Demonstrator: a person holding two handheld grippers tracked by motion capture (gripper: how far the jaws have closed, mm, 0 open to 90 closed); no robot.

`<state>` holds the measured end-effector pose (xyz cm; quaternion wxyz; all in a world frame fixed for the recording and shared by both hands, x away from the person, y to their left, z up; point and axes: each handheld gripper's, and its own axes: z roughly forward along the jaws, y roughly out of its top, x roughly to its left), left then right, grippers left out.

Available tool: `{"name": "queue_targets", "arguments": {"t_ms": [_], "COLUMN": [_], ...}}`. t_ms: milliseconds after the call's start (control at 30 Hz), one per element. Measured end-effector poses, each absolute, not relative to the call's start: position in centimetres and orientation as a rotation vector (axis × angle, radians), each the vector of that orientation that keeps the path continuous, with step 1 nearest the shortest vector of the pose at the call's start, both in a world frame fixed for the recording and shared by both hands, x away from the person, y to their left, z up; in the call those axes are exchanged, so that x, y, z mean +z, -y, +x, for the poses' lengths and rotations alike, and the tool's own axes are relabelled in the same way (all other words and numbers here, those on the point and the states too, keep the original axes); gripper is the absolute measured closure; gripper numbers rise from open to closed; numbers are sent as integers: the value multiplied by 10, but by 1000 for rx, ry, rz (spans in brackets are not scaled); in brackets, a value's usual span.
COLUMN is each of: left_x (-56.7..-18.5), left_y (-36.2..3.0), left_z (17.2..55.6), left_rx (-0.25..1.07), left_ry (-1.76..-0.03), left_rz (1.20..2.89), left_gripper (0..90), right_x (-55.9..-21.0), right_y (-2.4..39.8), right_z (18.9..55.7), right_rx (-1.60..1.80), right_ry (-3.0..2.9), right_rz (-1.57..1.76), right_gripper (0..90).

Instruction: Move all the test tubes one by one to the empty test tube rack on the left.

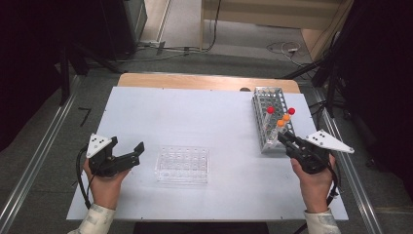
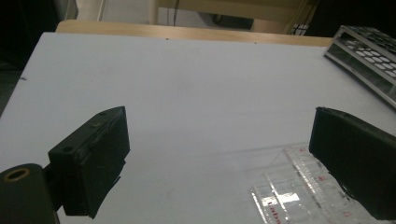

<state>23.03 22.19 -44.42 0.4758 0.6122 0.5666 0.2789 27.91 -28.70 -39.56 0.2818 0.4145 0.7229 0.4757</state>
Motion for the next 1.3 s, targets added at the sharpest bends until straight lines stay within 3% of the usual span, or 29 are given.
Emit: {"name": "queue_targets", "arguments": {"t_ms": [700,867,1300], "left_x": [-419,-415,-411], "left_y": [-143,-113,-50], "left_z": [251,263,287], "left_rx": [577,525,480], "left_ry": [-1177,-1088,-967], "left_rz": [1642,1696,1780], "left_gripper": [98,188,249], "right_x": [-416,-422,-436], "right_y": [219,207,187], "right_z": [283,290,299], "right_rx": [1301,1313,1305], "right_ry": [-2139,-2158,-2190], "right_rz": [983,971,958], "right_gripper": [742,742,742]}}
